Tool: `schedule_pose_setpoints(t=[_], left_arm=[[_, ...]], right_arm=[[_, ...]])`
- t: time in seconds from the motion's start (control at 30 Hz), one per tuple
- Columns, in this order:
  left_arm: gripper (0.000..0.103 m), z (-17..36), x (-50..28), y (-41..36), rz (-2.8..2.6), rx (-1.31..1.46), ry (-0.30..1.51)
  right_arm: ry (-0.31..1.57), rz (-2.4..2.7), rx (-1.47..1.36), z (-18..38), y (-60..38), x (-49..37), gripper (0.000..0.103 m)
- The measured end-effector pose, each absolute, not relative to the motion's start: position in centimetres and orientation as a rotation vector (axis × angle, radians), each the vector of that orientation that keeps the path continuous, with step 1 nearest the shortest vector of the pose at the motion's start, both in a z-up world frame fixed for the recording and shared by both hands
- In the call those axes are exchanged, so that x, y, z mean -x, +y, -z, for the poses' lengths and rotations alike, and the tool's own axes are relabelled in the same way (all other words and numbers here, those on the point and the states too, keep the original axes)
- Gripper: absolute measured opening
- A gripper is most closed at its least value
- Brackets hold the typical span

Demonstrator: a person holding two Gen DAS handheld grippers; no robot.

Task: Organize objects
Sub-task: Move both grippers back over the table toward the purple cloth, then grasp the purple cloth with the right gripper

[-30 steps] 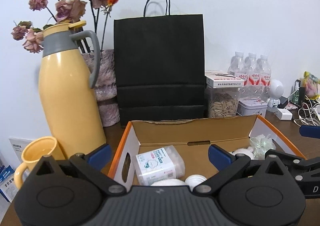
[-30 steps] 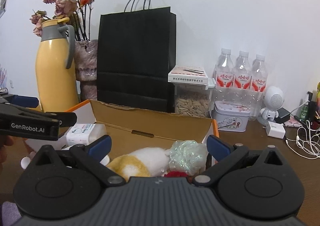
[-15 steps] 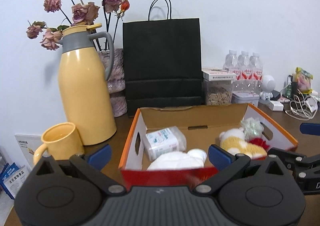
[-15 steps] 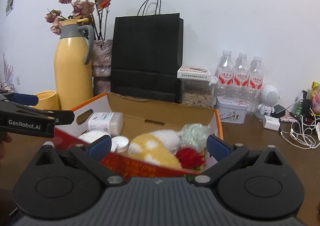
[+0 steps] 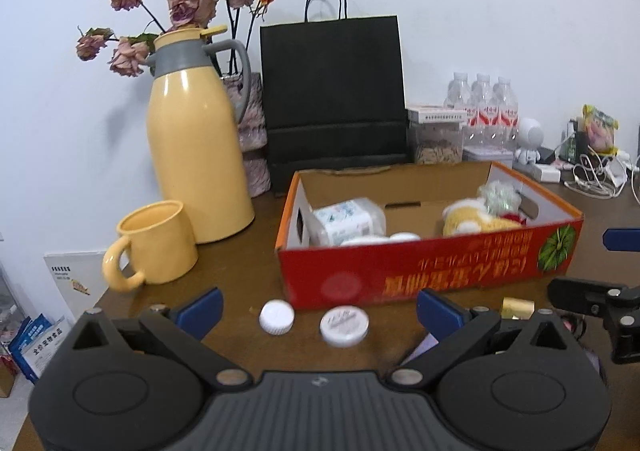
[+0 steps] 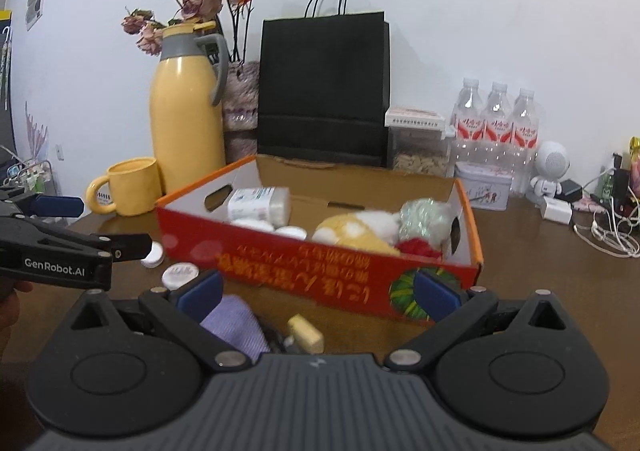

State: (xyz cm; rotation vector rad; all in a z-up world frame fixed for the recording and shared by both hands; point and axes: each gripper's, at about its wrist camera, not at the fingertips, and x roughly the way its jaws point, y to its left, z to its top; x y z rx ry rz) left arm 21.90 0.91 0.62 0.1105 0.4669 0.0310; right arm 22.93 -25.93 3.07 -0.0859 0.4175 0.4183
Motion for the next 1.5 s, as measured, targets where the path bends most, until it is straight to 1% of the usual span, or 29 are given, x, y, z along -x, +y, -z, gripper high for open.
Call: schedule_pose_setpoints(t=[0.37, 0.57, 0.9, 1.0, 1.07, 1.2, 1.27, 1.3, 1.4, 1.47, 1.5], left_arm=[[0.103, 1.1, -18.9, 3.9, -0.068, -0.102, 0.521], [0.103, 1.3, -17.9, 5.5, -0.077, -0.067, 0.514], [0.103, 1.5, -17.9, 6.3, -0.074, -0.025, 0.527], [0.103, 1.6, -18.1, 6.4, -0.07, -0.015, 0.532], [0.103, 1.7, -18.2, 6.5, -0.071, -0.011, 0.536], [0.103, 1.7, -18.2, 6.5, -0.078, -0.008, 0.535], [0.103, 1.8, -18.3, 6.5, -0.083, -0.007, 0.538], [0.103, 1.8, -18.3, 6.6, -0.085, -0.007, 0.539], [0.103, 1.9, -18.4, 6.6, -0.093, -0.008, 0.542], [0.103, 2.0, -18.5, 6.6, -0.099, -0.008, 0.546], [0.103, 2.0, -18.5, 6.6, -0.101, -0.008, 0.547]], right_arm=[[0.478, -0.441, 0.108, -1.1, -25.8, -19.9, 0.103], [0.509, -0.506, 0.126, -0.3, -24.6, -19.2, 0.103], [0.576, -0.622, 0.095, 0.3, -22.5, -21.8, 0.103], [0.61, -0.654, 0.049, 0.8, -22.6, -22.6, 0.098], [0.606, -0.663, 0.045, 0.8, -22.7, -22.4, 0.091], [0.604, -0.688, 0.036, 0.9, -22.8, -22.2, 0.081], [0.597, -0.702, 0.034, 0.8, -22.8, -21.9, 0.068], [0.592, -0.71, 0.032, 0.8, -22.8, -21.8, 0.065], [0.577, -0.724, 0.037, 0.6, -22.8, -21.4, 0.05], [0.565, -0.73, 0.03, 0.4, -22.9, -21.2, 0.031], [0.559, -0.729, 0.024, 0.3, -23.1, -21.2, 0.026]])
